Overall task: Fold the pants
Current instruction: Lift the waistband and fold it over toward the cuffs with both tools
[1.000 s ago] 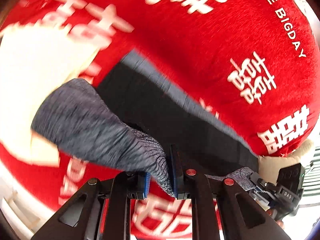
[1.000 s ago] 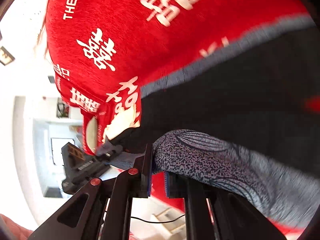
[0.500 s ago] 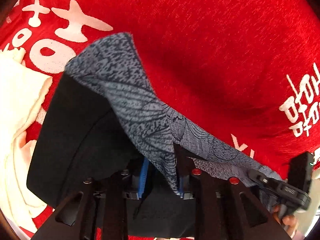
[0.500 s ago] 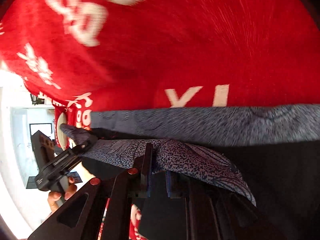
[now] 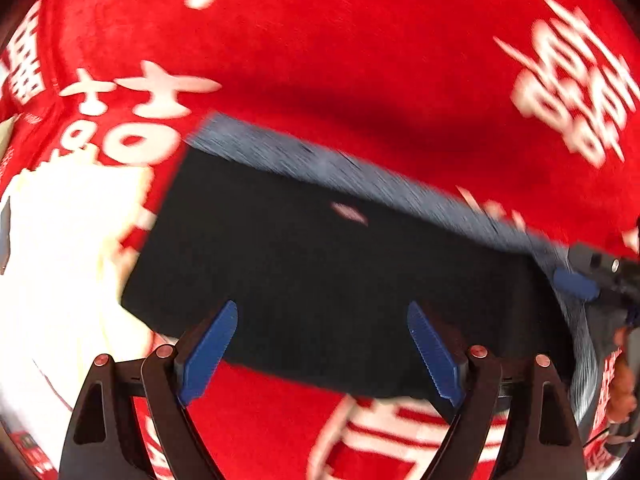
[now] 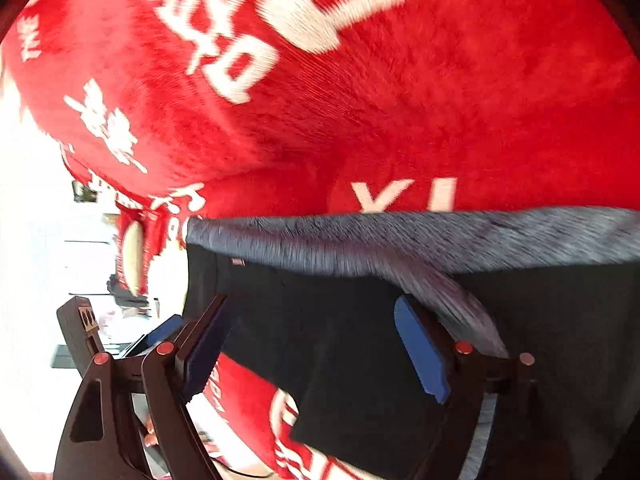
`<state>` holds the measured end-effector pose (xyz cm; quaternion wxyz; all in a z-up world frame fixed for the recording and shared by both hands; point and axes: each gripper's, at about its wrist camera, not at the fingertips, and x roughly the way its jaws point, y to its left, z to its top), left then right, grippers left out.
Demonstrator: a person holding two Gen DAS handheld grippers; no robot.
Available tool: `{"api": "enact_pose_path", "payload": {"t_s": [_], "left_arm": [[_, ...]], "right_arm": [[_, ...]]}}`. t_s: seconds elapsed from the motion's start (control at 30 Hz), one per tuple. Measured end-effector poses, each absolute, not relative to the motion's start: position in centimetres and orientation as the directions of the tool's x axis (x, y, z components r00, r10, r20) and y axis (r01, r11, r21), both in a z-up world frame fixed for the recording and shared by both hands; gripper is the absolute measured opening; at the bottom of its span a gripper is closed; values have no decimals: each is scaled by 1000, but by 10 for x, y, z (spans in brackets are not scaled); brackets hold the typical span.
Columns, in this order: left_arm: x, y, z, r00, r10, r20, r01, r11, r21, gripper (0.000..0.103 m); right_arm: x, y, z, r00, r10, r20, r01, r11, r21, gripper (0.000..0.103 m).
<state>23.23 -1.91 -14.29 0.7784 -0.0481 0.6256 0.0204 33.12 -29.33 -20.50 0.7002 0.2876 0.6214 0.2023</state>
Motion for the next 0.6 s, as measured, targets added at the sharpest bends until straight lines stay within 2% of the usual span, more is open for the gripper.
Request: {"api": "enact_pose_path", "payload": {"t_s": [0.33,0.6], "left_arm": [[155,-127,-138,118,-107,-987,131,987,-91,87],[127,-191,-141,60,-235,-970,251,944,-214,87]], "right_arm": [[206,-369,-166,212,444,-871,166,862,479,85],[39,-458,-166,243,271,-931,490,794,359,85]]}}
